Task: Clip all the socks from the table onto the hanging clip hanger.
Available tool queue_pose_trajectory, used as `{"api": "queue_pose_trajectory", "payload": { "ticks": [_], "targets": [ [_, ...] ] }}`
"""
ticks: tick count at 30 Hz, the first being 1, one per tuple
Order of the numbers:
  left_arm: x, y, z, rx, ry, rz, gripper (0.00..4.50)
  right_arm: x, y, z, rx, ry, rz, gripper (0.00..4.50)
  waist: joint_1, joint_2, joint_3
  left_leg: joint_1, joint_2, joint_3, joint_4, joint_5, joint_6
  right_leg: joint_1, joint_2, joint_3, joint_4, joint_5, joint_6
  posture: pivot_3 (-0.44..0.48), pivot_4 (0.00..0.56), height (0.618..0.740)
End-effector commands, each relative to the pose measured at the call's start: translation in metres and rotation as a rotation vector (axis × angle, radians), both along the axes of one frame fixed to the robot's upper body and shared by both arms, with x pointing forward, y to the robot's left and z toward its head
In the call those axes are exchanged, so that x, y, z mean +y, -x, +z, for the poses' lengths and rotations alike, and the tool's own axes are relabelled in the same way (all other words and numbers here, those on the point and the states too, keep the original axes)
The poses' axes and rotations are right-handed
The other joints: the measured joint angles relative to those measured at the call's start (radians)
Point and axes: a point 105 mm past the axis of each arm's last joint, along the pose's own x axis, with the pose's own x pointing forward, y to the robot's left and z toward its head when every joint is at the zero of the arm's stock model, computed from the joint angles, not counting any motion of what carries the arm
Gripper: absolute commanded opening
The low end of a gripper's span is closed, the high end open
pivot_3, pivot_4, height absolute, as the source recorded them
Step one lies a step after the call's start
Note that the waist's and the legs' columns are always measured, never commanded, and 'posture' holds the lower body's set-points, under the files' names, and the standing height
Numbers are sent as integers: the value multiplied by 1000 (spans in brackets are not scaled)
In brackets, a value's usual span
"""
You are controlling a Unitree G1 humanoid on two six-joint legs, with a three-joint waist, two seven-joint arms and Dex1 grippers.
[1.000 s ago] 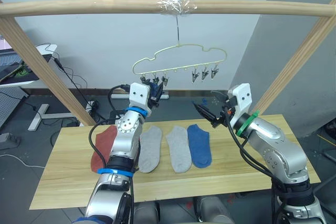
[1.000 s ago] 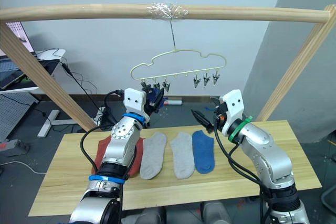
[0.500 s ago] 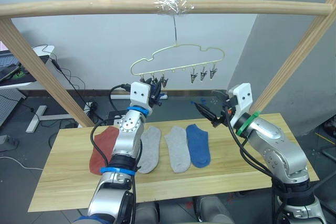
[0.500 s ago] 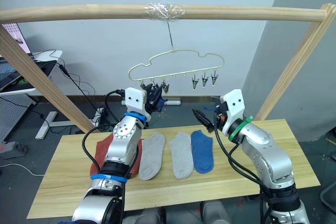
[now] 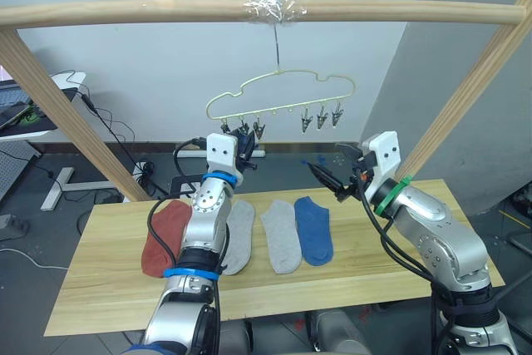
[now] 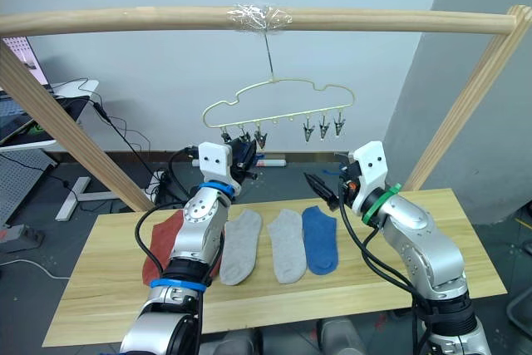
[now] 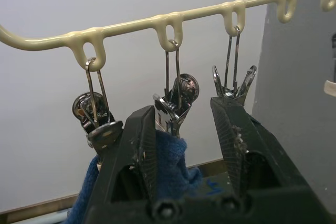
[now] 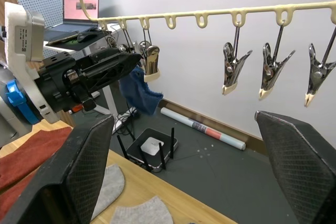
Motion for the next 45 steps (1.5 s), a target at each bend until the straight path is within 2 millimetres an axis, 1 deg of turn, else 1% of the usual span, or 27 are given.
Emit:
{"api": "queue_pose_trajectory", "payload": {
  "ticks": [1,12,19,26,33,41,45],
  "targets": [
    [-7,-2,18,-51,21,-30,1820,-4,3,16,-65,-7,-11,4500,0,0,0,0,0,0,0,0,0,0,0,0,0,0,0,-182,121,740],
    [-17,-9,21,-47,46,-100,1820,-5,3,17,-67,-7,-24,4500,-2,0,0,0,0,0,0,0,0,0,0,0,0,0,0,-189,123,740],
    [-19,-6,22,-52,53,-103,1820,-4,1,17,-68,-9,-25,4500,-4,0,0,0,0,0,0,0,0,0,0,0,0,0,0,-185,125,740],
    [-5,-4,18,-50,27,-40,1820,-4,1,17,-67,-13,-27,4500,-9,0,0,0,0,0,0,0,0,0,0,0,0,0,0,-180,126,740],
    [5,-8,21,-59,-9,3,1820,-2,3,16,-63,-15,-17,4500,-12,0,0,0,0,0,0,0,0,0,0,0,0,0,0,-177,124,740],
    [7,-9,27,-89,-26,15,1820,10,11,19,-78,-14,68,4500,-18,0,0,0,0,0,0,0,0,0,0,0,0,0,0,-172,120,740],
    [6,-8,29,-100,-36,10,1820,13,13,19,-74,-16,84,4500,-24,0,0,0,0,0,0,0,0,0,0,0,0,0,0,-169,118,740]
  ]
}}
